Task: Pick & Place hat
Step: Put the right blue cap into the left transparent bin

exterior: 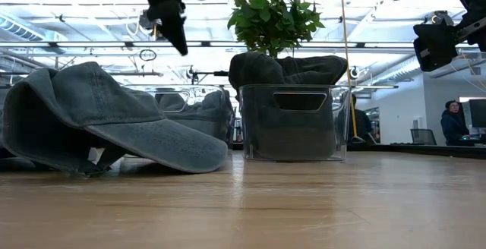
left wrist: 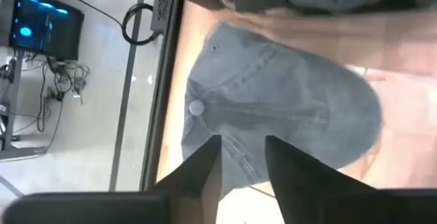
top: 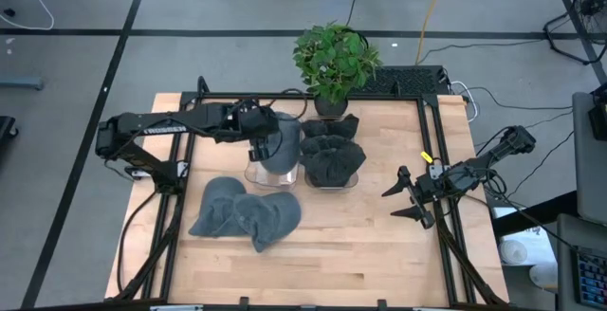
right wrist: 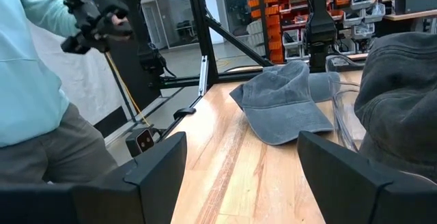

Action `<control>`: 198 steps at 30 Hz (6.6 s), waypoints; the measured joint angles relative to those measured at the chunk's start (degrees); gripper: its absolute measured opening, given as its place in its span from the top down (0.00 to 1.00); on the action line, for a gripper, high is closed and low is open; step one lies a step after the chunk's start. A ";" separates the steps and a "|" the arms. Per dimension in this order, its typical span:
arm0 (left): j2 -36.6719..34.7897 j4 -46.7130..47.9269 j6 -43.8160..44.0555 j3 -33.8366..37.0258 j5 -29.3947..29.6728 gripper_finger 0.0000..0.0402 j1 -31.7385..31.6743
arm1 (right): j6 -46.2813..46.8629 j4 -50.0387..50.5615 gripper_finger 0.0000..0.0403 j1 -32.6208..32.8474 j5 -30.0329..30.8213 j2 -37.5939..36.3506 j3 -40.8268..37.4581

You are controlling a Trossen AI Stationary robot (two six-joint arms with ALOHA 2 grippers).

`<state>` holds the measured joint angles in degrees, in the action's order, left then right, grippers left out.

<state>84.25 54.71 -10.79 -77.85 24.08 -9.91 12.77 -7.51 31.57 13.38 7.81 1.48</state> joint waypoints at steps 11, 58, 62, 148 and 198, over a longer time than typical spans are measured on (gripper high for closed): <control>-0.06 8.67 8.83 -7.29 -0.07 0.42 4.36 | 0.00 0.02 0.34 0.02 0.00 0.00 0.00; -5.03 33.80 108.84 -9.63 -16.79 0.20 44.87 | -0.02 0.02 0.34 0.02 0.00 0.02 0.02; -3.44 33.79 118.99 -9.61 -16.76 0.22 48.69 | 0.00 0.00 0.34 0.02 0.00 0.02 0.00; -0.89 -6.09 148.20 25.36 -13.38 0.80 41.29 | 0.00 0.00 0.34 0.00 0.00 0.02 0.00; -15.10 4.28 74.13 5.67 -35.35 0.93 37.16 | -0.01 0.02 0.34 0.01 0.00 0.02 0.01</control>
<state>69.14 58.99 63.34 -72.18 -11.27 27.26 12.76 -7.49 31.58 13.39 7.84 1.48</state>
